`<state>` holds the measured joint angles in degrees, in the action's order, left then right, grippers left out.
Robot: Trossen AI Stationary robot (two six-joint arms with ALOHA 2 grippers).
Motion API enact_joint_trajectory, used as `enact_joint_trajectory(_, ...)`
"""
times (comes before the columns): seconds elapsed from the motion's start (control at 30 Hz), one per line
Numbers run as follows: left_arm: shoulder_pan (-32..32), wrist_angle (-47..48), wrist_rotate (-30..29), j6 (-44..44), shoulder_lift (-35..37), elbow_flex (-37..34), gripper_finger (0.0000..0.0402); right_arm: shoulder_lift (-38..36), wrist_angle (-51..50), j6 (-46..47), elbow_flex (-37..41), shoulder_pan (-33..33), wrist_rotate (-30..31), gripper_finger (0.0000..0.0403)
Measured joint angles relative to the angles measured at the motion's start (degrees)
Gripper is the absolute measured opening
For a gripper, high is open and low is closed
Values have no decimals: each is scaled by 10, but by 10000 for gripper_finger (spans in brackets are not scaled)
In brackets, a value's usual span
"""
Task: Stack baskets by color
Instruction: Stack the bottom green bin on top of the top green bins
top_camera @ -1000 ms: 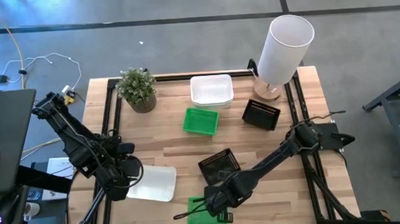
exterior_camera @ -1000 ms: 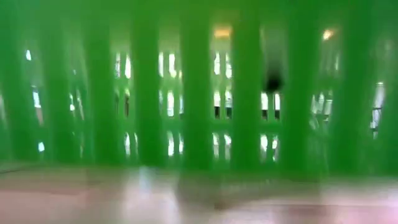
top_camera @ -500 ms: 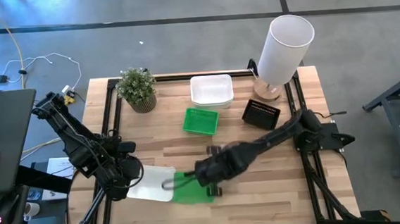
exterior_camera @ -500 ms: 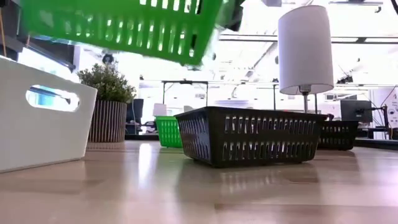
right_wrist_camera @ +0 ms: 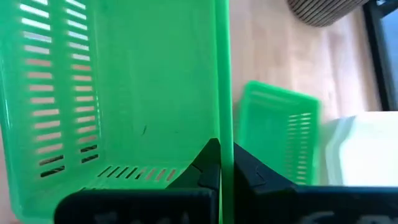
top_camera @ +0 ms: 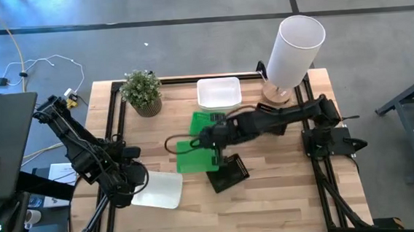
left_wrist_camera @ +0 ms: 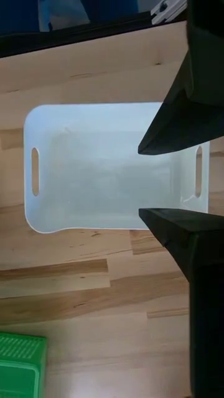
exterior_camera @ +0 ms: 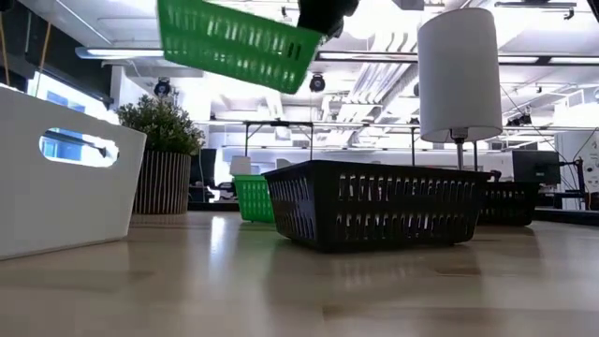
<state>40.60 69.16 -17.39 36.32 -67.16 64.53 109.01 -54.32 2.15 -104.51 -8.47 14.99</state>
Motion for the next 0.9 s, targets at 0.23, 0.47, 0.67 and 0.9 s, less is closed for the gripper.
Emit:
enact_joint_trajectory(0.23, 0, 0, -11, 0, 0, 0, 136, -4, -18, -67, 0, 64, -23, 0)
enact_joint_trajectory(0.47, -1, 0, -28, 0, 0, 0, 136, -4, -25, -91, 7, 115, -56, 0)
enact_joint_trajectory(0.67, -1, 0, -36, -14, 0, 0, 136, -4, -13, -86, 53, 165, -77, 0)
enact_joint_trajectory(0.9, -5, 0, -43, -14, 0, 0, 136, -4, 11, -99, 90, 222, -144, 0)
